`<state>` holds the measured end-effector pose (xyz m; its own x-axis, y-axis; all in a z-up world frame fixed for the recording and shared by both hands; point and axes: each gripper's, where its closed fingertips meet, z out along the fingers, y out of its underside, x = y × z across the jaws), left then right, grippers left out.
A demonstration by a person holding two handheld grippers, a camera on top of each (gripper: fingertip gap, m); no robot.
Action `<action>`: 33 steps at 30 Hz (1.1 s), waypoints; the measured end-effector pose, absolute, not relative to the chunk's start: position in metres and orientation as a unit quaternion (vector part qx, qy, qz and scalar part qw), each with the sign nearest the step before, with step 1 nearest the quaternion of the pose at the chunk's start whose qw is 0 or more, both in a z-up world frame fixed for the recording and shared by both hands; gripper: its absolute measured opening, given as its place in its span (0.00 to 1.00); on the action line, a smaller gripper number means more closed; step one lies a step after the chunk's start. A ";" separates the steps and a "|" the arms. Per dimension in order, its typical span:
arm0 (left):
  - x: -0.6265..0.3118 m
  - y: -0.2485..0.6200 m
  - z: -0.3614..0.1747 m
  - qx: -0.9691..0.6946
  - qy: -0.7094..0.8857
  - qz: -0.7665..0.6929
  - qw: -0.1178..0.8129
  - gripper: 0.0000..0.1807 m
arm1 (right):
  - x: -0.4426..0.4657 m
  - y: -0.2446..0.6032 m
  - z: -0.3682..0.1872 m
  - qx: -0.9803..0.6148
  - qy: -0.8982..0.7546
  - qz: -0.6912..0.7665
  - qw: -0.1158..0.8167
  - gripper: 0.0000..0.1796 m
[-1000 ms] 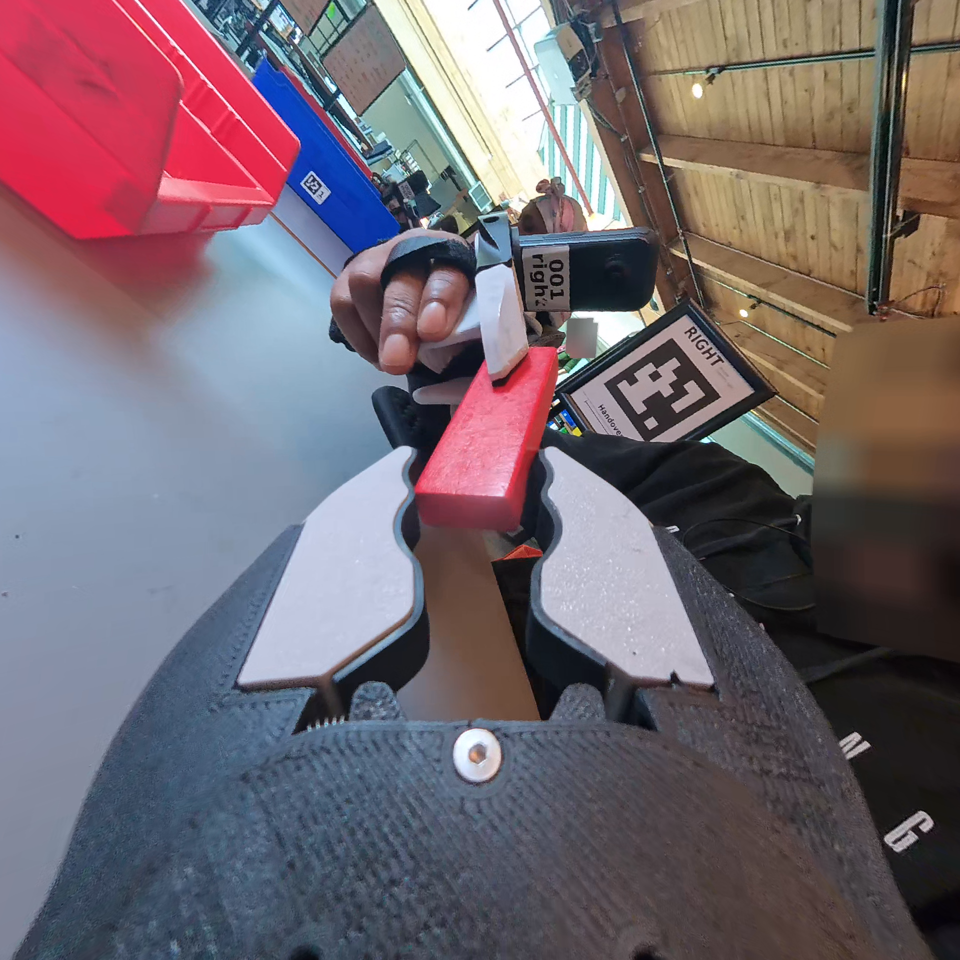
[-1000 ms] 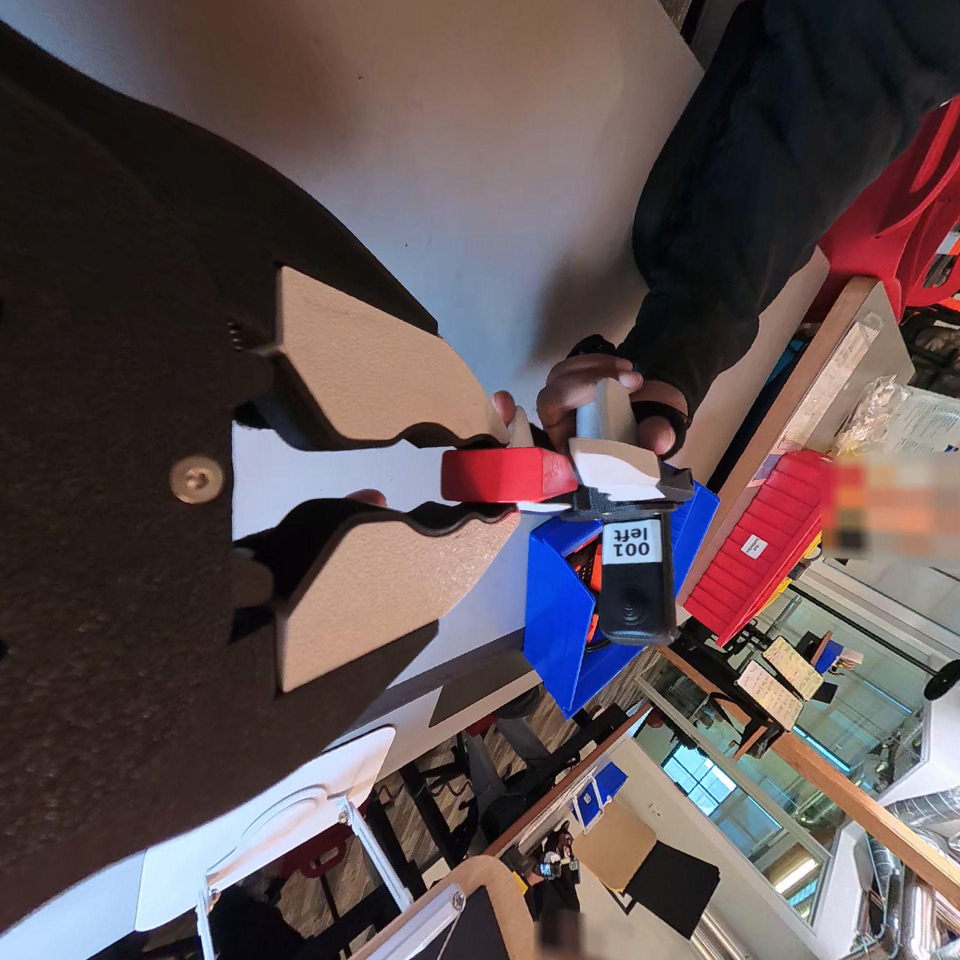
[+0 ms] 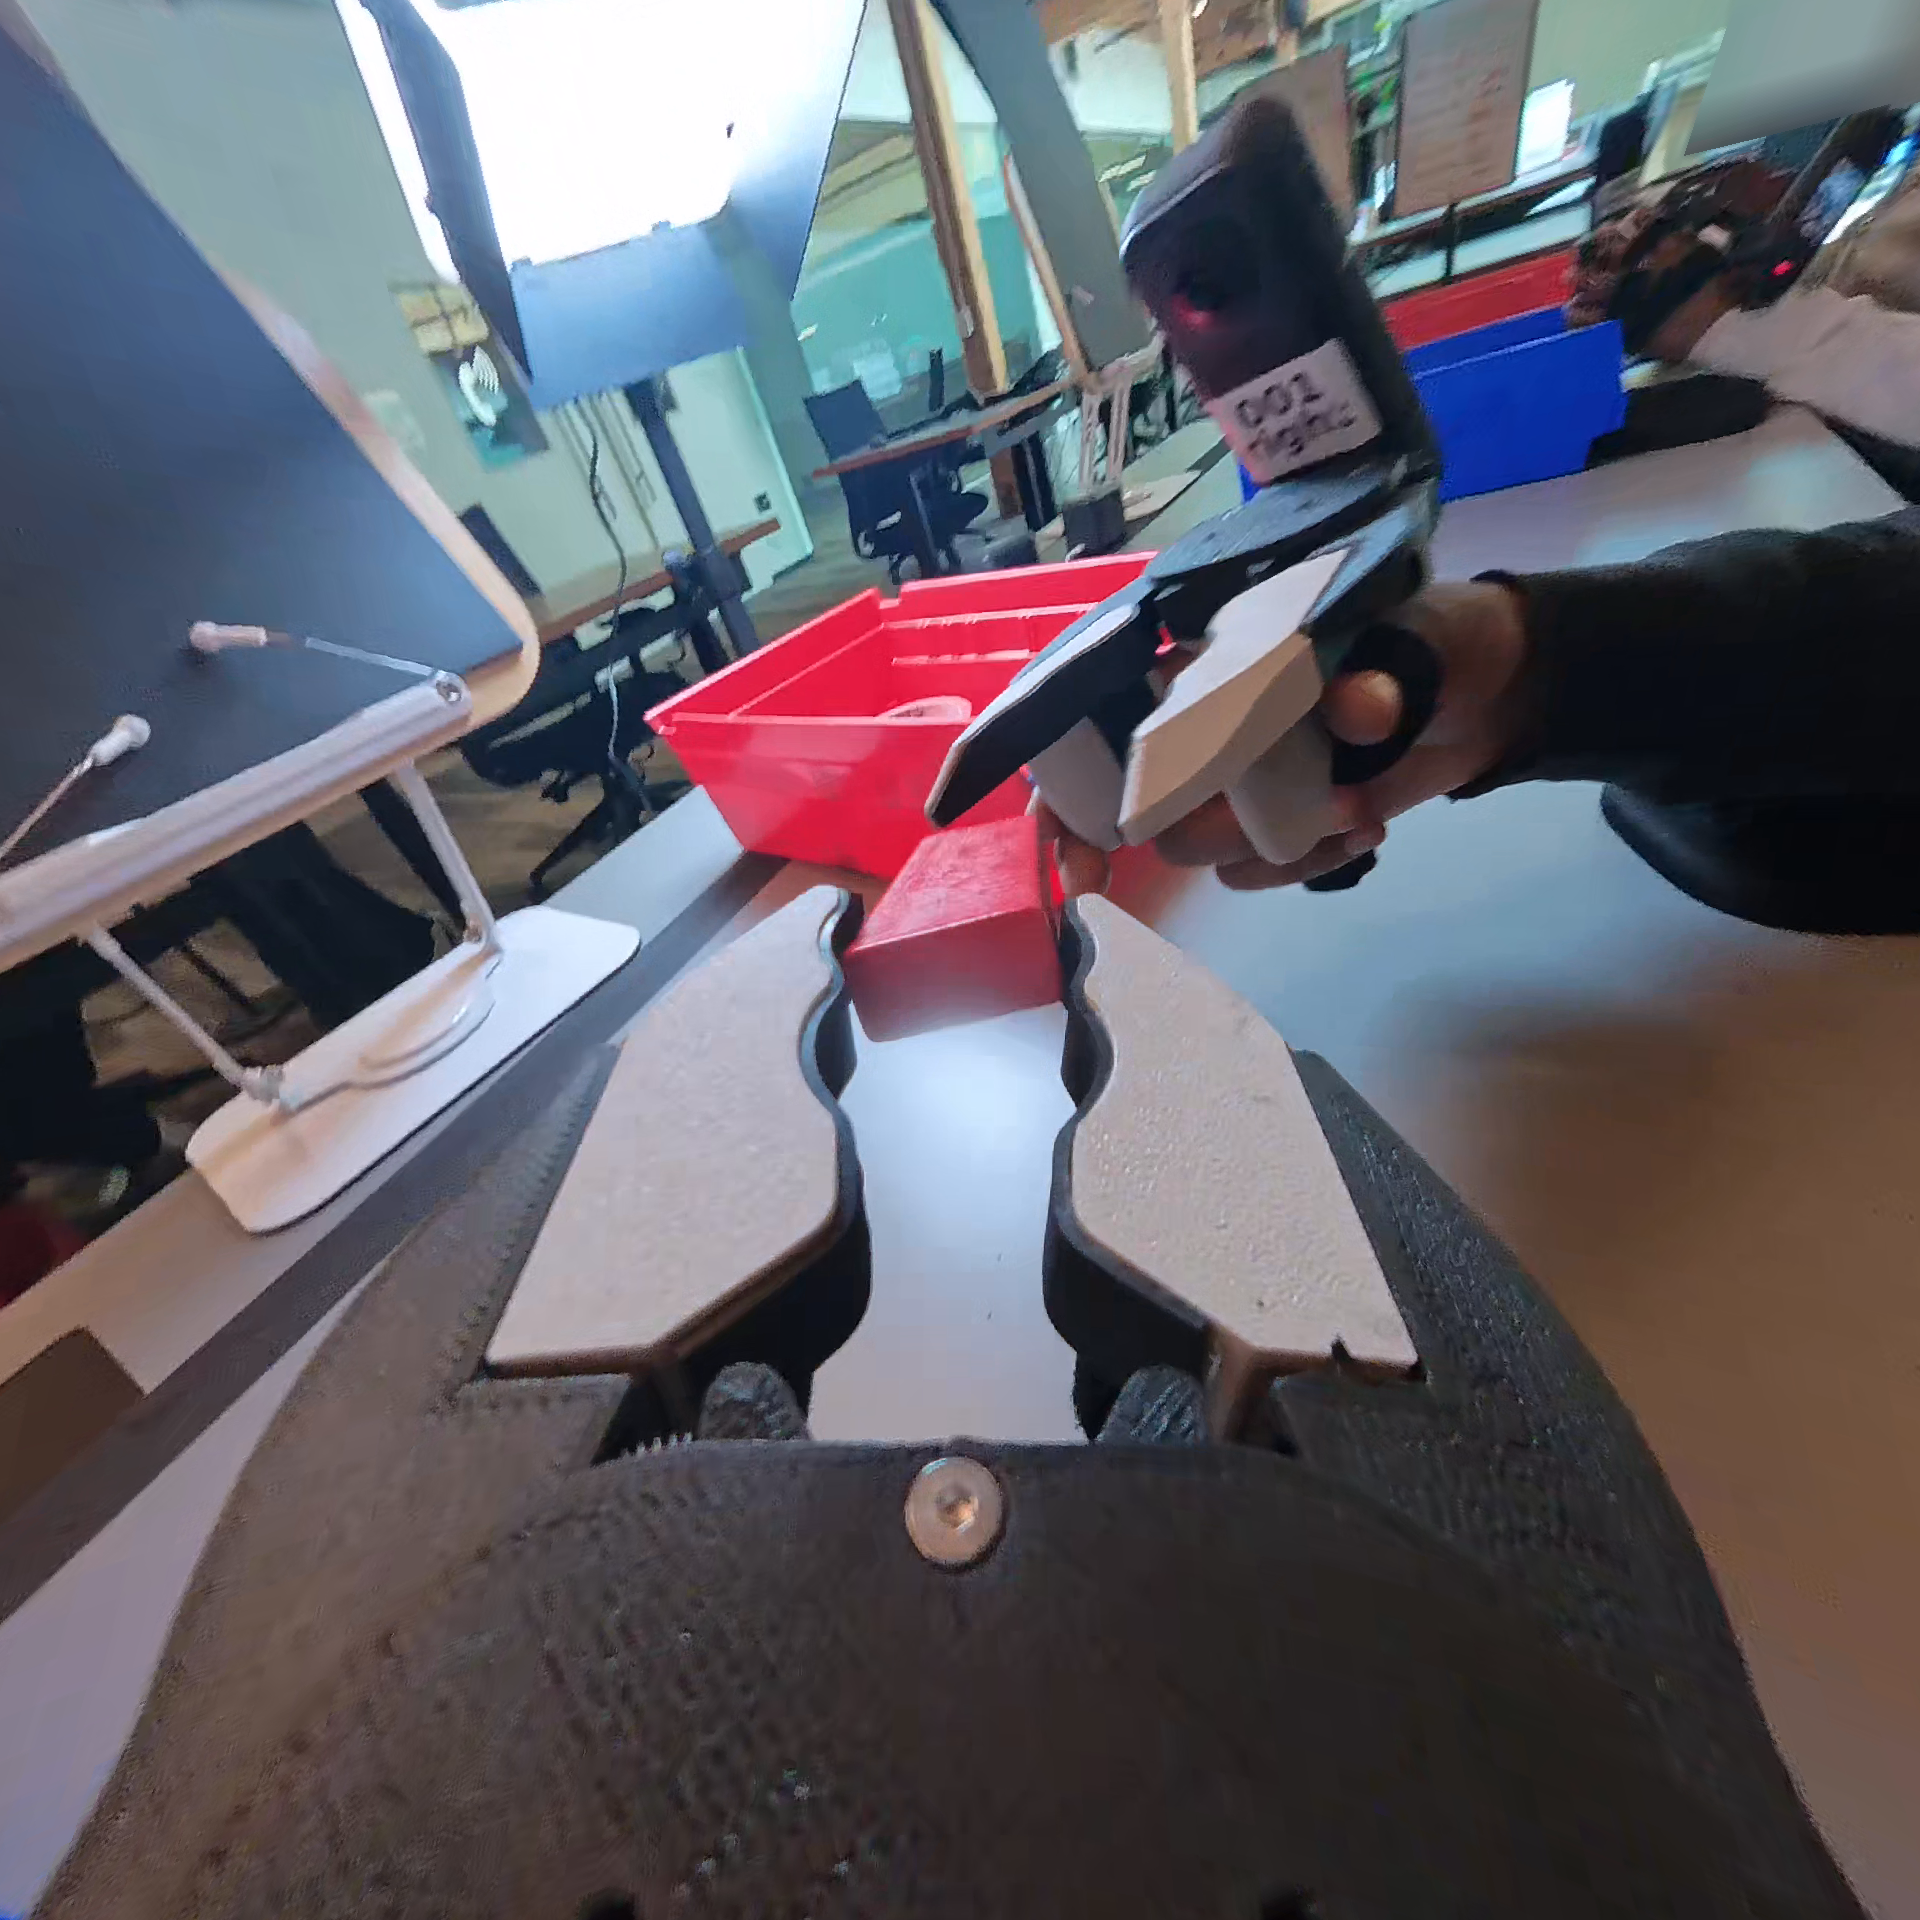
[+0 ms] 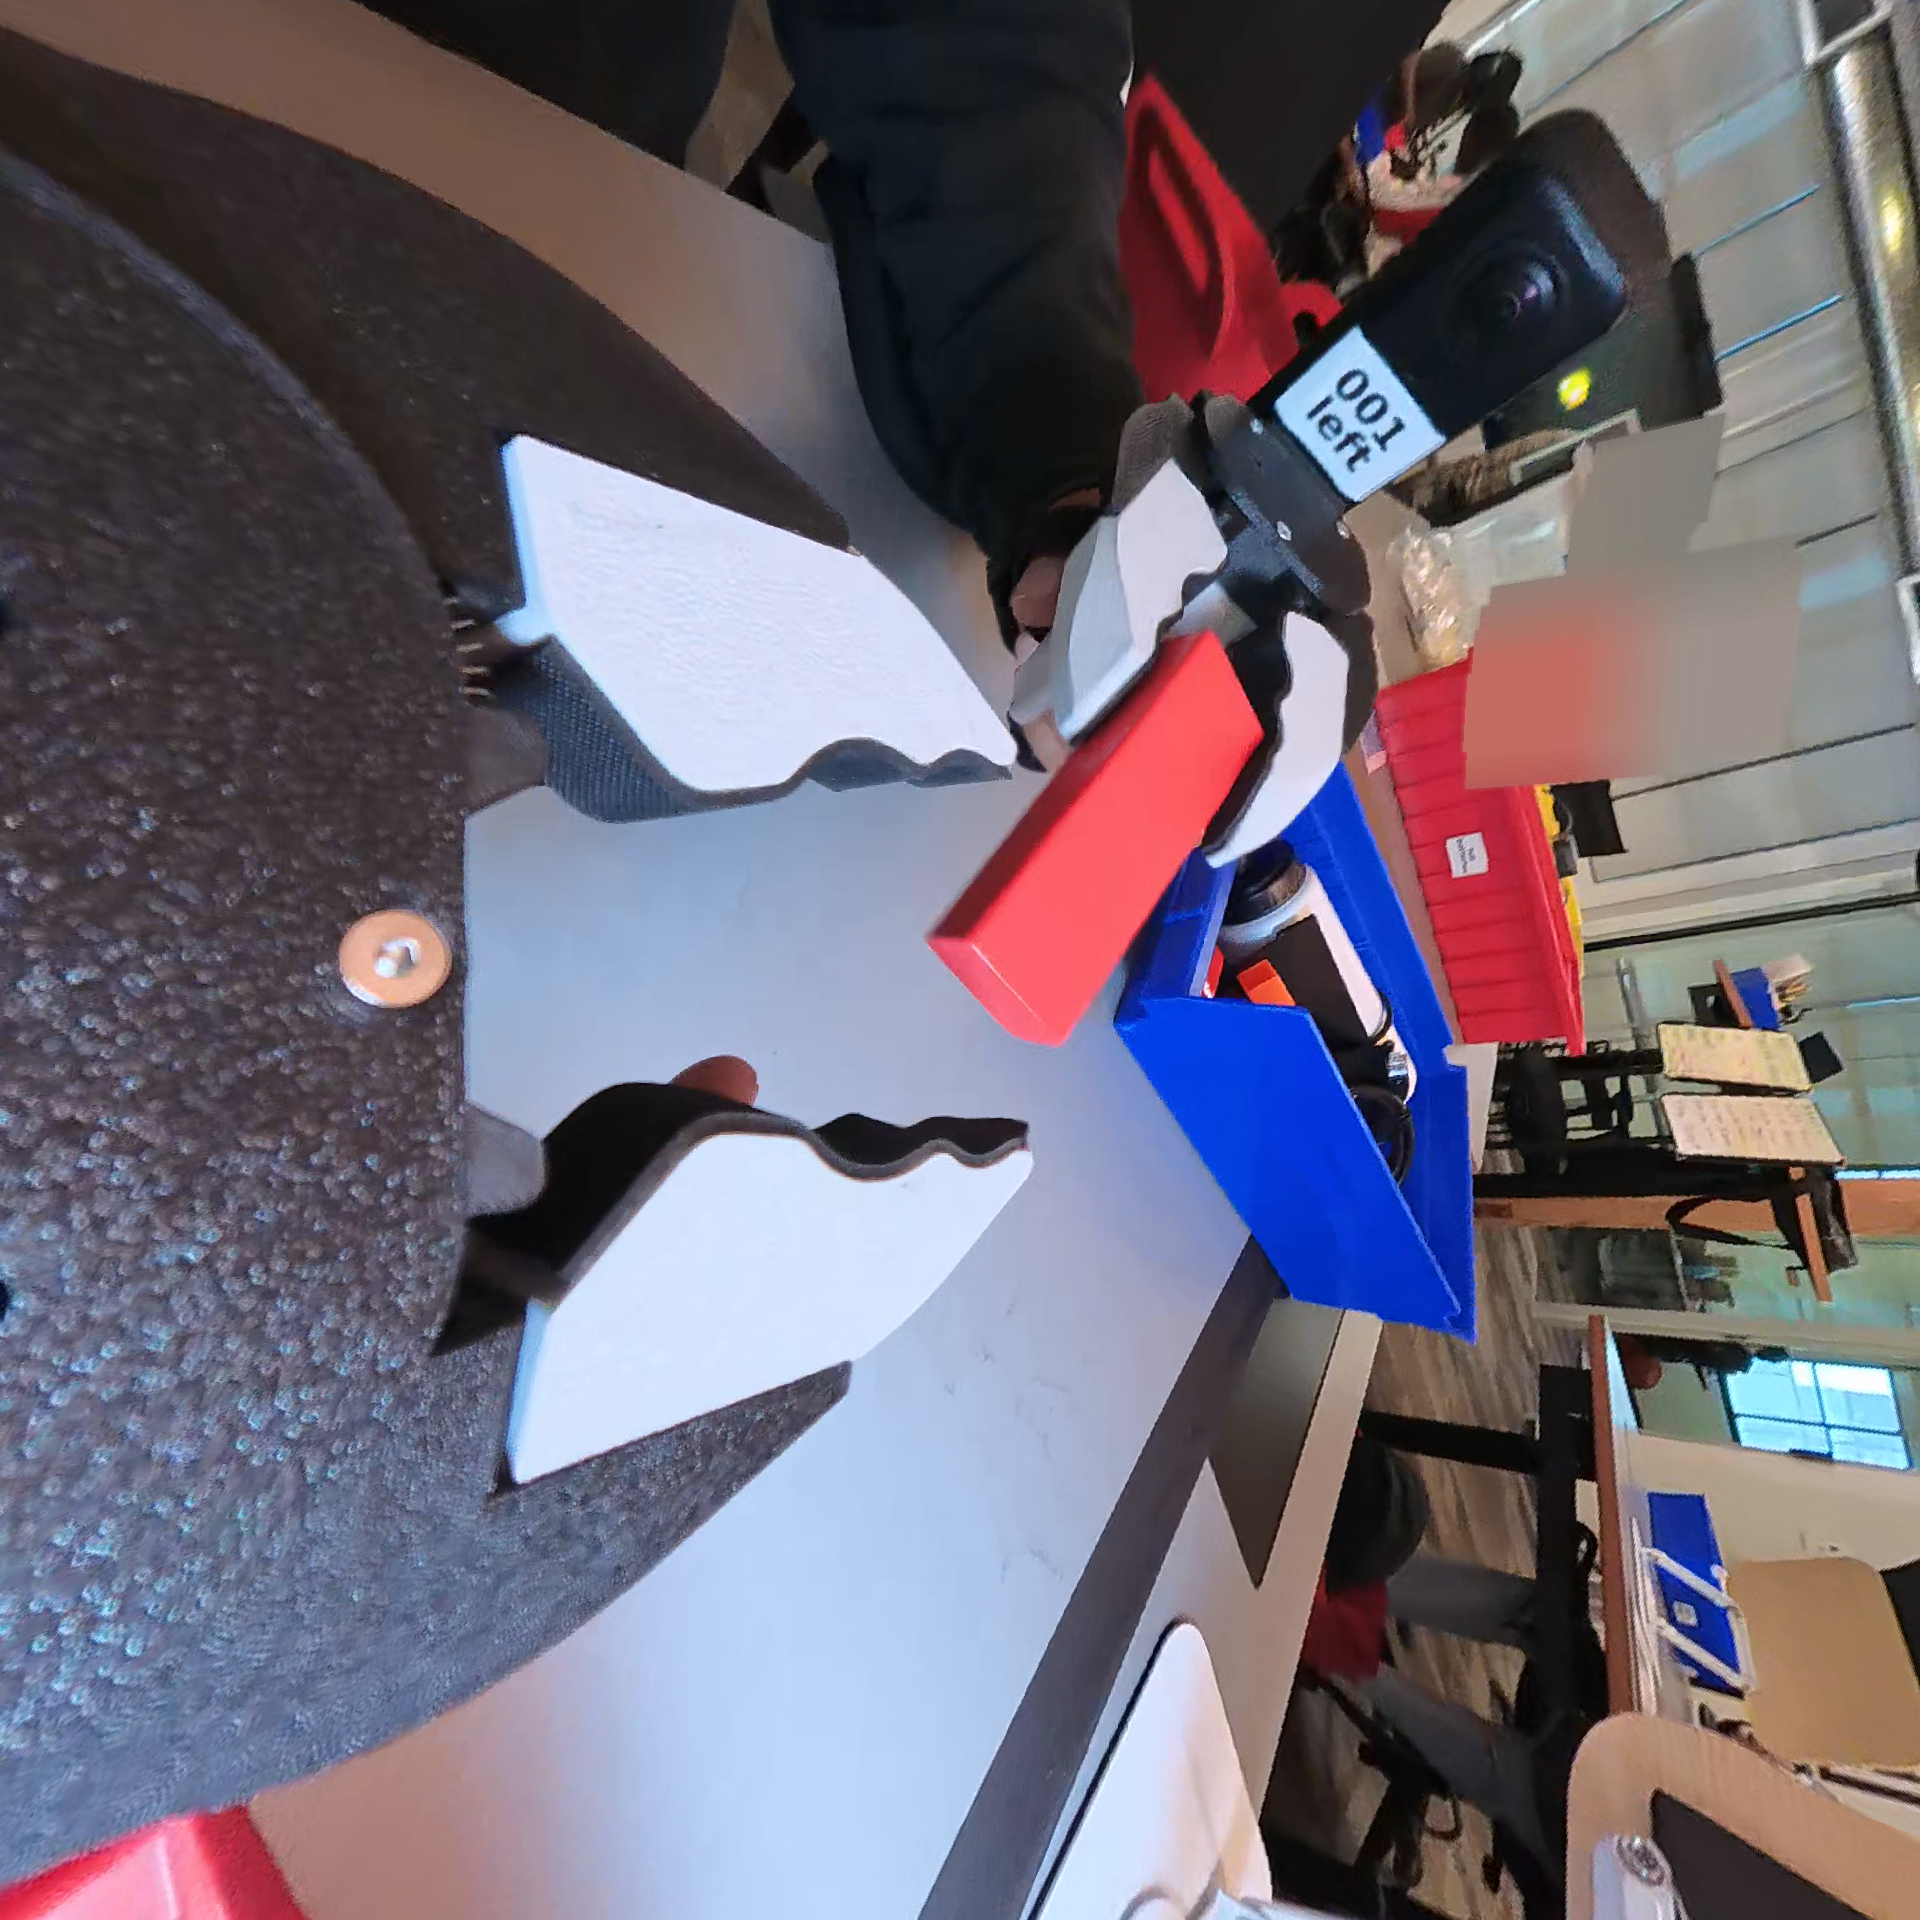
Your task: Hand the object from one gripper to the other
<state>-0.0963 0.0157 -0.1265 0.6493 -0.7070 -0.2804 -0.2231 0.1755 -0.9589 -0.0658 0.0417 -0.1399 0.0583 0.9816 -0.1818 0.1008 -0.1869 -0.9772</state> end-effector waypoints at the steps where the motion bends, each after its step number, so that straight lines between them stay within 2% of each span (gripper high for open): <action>1: -0.092 0.011 -0.124 -0.604 0.387 -0.192 0.670 0.21 | -0.065 0.040 -0.139 -0.574 -0.468 0.512 0.436 0.34; 8: -0.082 -0.011 -0.108 -0.558 0.405 -0.274 0.670 0.21 | -0.055 0.015 -0.131 -0.499 -0.501 0.587 0.393 0.22; 15: -0.079 -0.022 -0.108 -0.545 0.428 -0.305 0.653 0.21 | -0.049 -0.002 -0.128 -0.466 -0.520 0.623 0.354 0.22; 20: -0.076 -0.024 -0.111 -0.549 0.434 -0.311 0.643 0.20 | -0.049 -0.005 -0.129 -0.460 -0.526 0.622 0.354 0.18; 33: -0.077 -0.026 -0.108 -0.543 0.425 -0.336 0.642 0.20 | -0.049 -0.008 -0.128 -0.458 -0.529 0.625 0.346 0.18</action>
<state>-0.0768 -0.0262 -0.1076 0.4132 -0.8924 -0.1815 -0.0301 0.1858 -0.9821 -0.0494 -0.0078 -0.1280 -0.3400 0.9174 -0.2066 0.0526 -0.2008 -0.9782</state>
